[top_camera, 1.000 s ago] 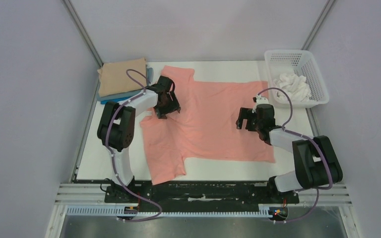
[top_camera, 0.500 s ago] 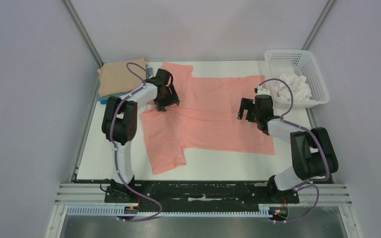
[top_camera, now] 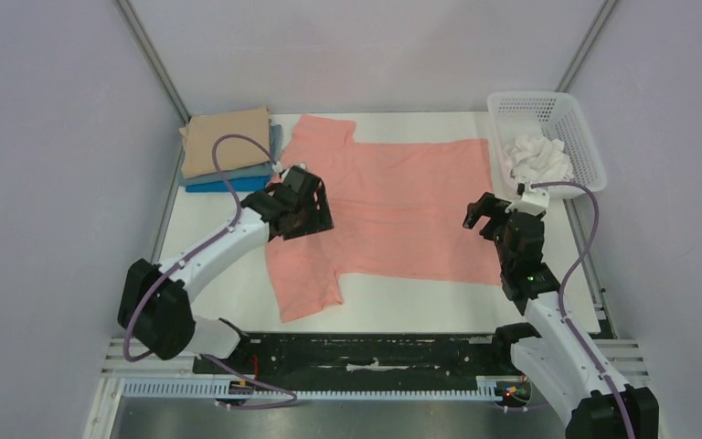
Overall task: Fold and stack the t-shirts
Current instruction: Flatten out the tshirt, then grab the side of the flattened tshirt closest away from the robot with both arms
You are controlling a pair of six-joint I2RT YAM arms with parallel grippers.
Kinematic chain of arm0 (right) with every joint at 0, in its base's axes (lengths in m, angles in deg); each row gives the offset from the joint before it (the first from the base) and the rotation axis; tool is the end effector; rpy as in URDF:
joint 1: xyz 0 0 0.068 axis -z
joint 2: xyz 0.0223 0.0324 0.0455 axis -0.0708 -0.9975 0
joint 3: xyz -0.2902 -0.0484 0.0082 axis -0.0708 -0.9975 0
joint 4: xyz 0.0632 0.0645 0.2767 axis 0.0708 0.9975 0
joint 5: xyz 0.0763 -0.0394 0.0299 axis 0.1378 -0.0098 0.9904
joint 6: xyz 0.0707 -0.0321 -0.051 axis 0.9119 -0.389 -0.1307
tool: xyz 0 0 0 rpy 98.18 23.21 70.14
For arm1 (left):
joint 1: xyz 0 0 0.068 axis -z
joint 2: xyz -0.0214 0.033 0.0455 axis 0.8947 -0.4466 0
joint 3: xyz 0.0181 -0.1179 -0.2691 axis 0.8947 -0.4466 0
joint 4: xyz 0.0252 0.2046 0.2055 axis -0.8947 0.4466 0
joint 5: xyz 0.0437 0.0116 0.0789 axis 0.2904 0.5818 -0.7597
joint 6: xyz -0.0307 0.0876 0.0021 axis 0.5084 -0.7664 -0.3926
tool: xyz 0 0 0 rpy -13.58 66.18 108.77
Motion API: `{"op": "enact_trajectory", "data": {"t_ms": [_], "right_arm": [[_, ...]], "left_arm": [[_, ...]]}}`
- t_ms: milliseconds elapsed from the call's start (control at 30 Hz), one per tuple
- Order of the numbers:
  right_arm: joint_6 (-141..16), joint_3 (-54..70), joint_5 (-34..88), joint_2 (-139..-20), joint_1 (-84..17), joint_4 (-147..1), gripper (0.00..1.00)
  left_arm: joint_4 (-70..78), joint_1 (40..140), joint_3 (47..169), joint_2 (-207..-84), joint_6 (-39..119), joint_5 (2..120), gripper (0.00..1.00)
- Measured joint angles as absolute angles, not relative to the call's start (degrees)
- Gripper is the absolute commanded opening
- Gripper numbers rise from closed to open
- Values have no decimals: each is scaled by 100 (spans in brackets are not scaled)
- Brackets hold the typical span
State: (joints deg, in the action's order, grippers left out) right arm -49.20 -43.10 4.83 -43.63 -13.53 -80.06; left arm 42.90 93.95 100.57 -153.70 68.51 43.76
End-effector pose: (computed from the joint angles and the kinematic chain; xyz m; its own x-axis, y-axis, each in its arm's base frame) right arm 0.2482 0.0209 0.2351 -0.2093 0.3008 -0.9304 0.1526 0.9499 0.2728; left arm 0.3150 -0.1702 0.2368 -0.8159 -0.2582 -0.5174 -0.1337 0.9548 -0.2656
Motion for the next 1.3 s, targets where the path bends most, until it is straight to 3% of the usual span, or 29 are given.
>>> {"op": "enact_trajectory", "data": {"t_ms": [233, 367, 567, 1300], "right_arm": [[-4948, -4669, 492, -3814, -1353, -7346, 98], [-4966, -4671, 481, -3777, -1353, -7195, 98], [-4968, -4734, 464, -3893, -1353, -7147, 98], [-5060, -4737, 481, -4234, -1351, -6983, 98]], "left_arm": [[5413, 10558, 8417, -13916, 7738, 3785, 78], [6294, 10897, 7969, -13127, 8307, 3750, 70], [6703, 11196, 7211, -12351, 8888, 4142, 66], [5400, 11220, 6354, -12705, 9463, 4039, 58]]}}
